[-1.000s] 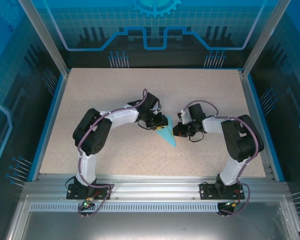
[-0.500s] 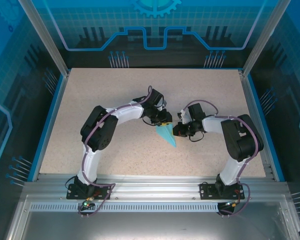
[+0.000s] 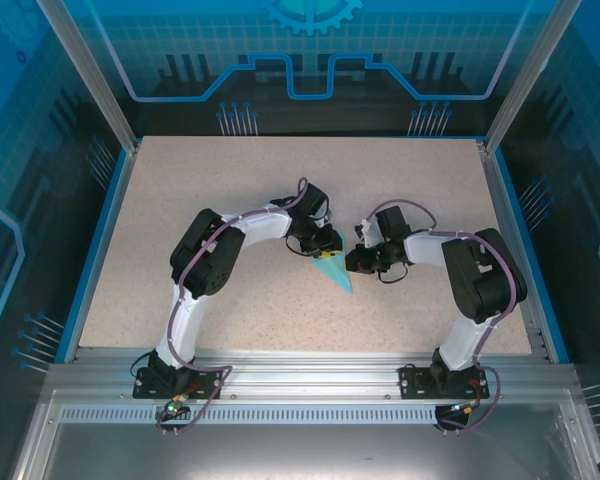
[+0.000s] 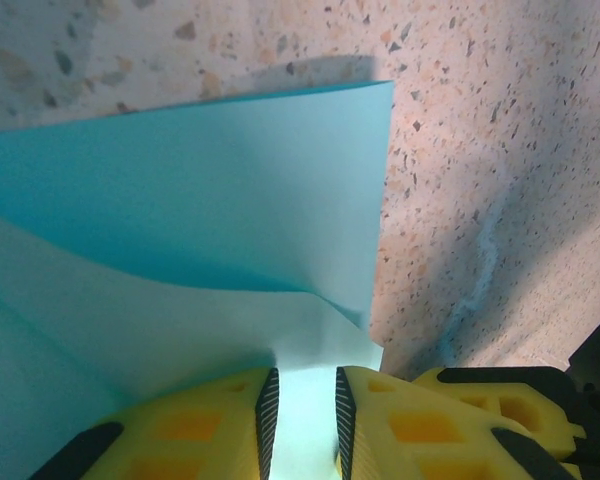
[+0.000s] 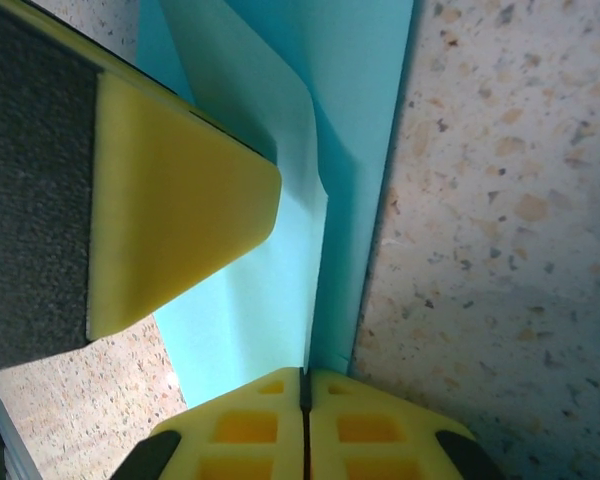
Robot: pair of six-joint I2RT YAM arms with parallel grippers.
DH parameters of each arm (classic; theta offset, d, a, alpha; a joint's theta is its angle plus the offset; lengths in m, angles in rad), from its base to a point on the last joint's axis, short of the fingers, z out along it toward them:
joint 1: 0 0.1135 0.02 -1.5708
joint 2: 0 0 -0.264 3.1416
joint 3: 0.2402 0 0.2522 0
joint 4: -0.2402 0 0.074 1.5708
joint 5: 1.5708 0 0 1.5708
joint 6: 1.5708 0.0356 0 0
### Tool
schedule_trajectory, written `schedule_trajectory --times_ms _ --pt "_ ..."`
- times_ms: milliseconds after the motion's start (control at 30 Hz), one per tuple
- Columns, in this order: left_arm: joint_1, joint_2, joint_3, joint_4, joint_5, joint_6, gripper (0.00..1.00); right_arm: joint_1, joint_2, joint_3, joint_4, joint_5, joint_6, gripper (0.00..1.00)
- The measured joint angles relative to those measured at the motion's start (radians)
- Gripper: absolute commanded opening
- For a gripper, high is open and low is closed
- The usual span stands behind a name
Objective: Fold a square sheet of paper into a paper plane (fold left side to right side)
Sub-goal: Fourth fold the wing at the center of the table.
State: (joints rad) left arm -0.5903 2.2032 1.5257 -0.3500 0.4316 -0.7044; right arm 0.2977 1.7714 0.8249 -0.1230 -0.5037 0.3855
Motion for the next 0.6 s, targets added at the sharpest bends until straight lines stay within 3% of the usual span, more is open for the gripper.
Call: schedule_trajectory --times_ms 200,600 --pt "0.0 -0.008 -0.035 0.052 0.008 -0.001 0.27 -0.006 -0.071 0.0 -0.069 0.013 -0.002 0.3" --pt "0.0 -0.011 -0.043 0.065 0.008 -0.001 0.27 0.019 -0.158 -0.042 -0.102 -0.092 0.008 0.27"
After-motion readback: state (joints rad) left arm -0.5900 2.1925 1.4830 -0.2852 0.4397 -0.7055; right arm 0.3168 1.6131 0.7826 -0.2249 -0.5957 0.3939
